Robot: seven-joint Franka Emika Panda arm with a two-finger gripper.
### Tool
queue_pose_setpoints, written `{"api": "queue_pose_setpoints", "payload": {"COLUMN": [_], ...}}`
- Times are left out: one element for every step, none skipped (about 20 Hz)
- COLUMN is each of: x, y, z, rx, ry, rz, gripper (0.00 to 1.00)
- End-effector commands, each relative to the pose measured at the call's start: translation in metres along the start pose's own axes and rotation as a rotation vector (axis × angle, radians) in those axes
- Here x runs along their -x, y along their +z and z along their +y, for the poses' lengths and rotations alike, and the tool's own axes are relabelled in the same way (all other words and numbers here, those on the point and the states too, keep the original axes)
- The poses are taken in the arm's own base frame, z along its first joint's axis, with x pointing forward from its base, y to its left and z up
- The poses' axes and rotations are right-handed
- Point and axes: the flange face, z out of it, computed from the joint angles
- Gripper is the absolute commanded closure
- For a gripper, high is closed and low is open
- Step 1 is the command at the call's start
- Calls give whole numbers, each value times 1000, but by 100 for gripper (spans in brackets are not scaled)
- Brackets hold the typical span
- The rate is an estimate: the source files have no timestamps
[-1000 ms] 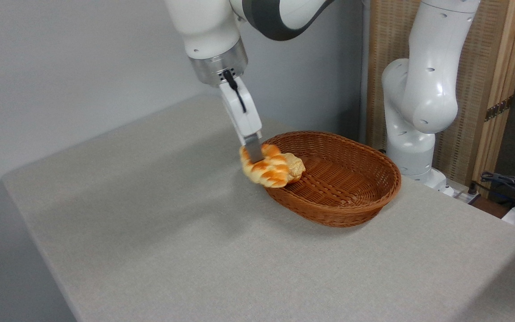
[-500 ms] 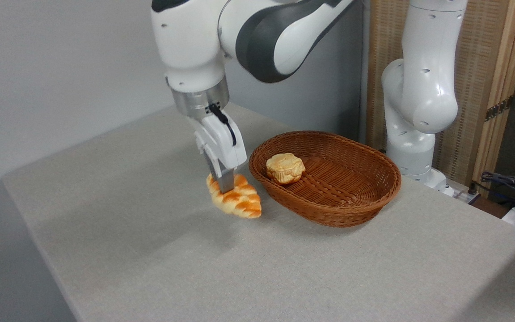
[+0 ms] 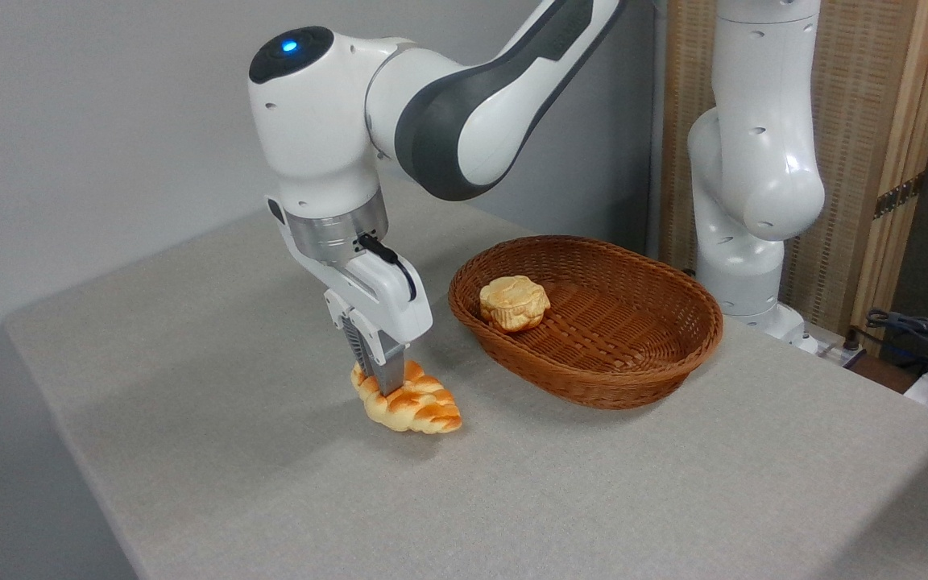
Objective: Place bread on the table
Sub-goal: 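Open the gripper to release the loaf on the table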
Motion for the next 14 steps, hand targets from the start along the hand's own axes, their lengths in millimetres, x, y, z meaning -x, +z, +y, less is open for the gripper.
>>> {"api": "queue_pose_setpoints", "payload": {"x": [-7,-7,-8,-8,-9,-9,-9,-9,-9,-8,-9,-8,-8,-12], "y": [-3,-1,0,0,0,0,0,0,0,-1,-1,-3,-9,-26], "z": [1,1,2,2,3,4,4,3,3,3,4,3,3,1], "rx": [-34,-34,-36,-36,-36,-36,-37,-37,-37,-37,-37,-38,-42,-58], "ry": [10,12,20,20,23,25,27,27,32,32,33,31,32,32], "rz": [-12,-15,-18,-18,-19,-19,-20,-20,-20,-18,-18,-14,-3,25], "gripper": [0,0,0,0,0,0,0,0,0,0,0,0,0,0]}}
